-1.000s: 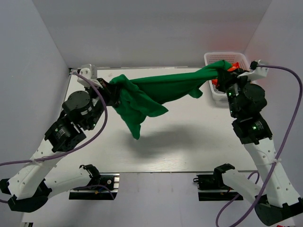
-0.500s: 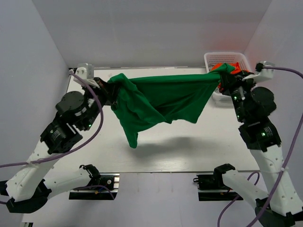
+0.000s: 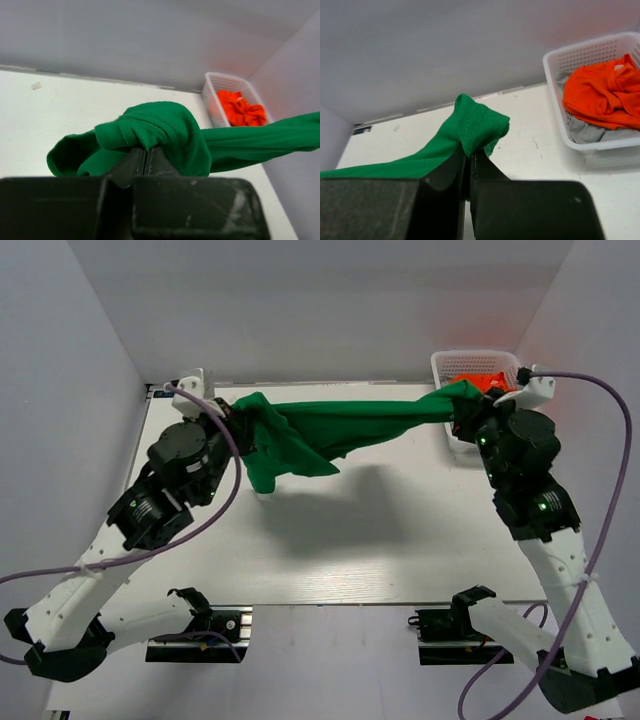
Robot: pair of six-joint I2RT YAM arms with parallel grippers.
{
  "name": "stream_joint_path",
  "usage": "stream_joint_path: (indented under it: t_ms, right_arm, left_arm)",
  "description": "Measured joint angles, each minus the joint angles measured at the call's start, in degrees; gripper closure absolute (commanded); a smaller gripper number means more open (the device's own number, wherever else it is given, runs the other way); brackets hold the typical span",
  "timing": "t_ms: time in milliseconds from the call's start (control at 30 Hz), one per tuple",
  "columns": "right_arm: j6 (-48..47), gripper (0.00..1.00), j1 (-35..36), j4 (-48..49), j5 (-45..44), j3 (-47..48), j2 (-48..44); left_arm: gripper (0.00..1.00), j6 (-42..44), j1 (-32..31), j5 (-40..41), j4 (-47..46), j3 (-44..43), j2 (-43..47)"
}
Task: Fold and stack the t-shirts
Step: Flatten out the tshirt
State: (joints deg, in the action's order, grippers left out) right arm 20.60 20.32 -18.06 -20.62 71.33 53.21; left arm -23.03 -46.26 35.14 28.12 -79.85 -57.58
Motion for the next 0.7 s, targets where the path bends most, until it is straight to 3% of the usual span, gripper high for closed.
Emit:
stream_joint_path:
  t_ms: [433,533,700]
  right_arm:
    - [1.5,1.00,0.0,-1.5,8.5,0.0,-10.1]
    - [1.5,1.00,-0.2,-1.0,7.3,-0.5,-7.8]
    - [1.9,1.00,-0.9,2.2,3.6,-4.9,3.5]
  left_arm:
    - [1.00,-0.7,0.0,-14.6,-1.4,3.3,12.6]
    - [1.00,-0.8,0.1,-11.3,-2.6,4.0,9.7]
    - [1.00,0.2,1.1,4.9,-10.6,11.6,-2.1]
